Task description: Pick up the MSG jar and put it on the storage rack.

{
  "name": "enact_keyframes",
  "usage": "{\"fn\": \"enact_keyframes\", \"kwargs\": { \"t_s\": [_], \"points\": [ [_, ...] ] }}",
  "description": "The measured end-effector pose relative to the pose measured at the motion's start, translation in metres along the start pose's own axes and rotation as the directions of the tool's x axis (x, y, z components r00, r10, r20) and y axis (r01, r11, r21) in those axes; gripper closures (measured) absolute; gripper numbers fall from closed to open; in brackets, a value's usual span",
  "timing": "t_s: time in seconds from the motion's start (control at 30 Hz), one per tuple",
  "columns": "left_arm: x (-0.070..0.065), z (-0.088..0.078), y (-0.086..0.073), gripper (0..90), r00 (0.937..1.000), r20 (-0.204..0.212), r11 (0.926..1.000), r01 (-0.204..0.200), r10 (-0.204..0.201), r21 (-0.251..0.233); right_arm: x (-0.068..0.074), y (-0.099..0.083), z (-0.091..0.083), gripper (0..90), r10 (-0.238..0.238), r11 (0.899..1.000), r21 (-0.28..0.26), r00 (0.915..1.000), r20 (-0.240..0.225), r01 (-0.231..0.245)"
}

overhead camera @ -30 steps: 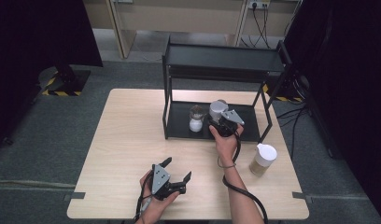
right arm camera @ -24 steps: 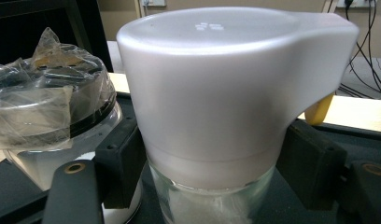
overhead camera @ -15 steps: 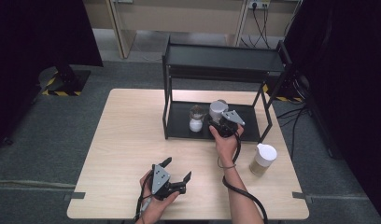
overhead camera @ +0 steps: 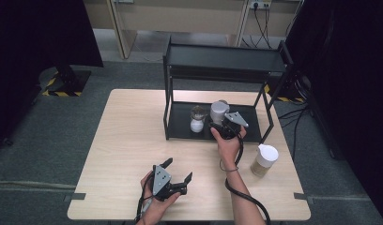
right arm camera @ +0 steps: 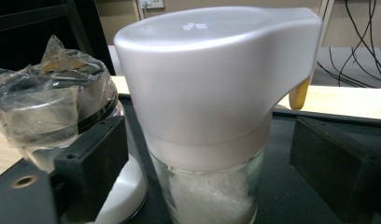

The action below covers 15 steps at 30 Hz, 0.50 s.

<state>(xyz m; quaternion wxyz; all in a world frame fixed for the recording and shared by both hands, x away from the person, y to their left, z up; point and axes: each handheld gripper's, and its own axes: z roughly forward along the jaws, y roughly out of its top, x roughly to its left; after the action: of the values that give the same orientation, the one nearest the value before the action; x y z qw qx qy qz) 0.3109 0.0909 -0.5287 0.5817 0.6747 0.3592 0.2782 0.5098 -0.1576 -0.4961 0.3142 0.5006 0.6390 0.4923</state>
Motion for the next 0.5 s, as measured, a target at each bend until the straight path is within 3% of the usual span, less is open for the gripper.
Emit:
{"fn": "enact_keyframes", "kwargs": {
  "t_s": [0.5],
  "points": [
    [0.0000,0.0000,0.0000,9.1,1.0000,0.000,1.0000,0.001,-0.001,0.000,-0.0011,-0.0038,-0.0085,7.5,0.001,1.000,0.011,1.0000,-0.005,-0.001]
  ]
}}
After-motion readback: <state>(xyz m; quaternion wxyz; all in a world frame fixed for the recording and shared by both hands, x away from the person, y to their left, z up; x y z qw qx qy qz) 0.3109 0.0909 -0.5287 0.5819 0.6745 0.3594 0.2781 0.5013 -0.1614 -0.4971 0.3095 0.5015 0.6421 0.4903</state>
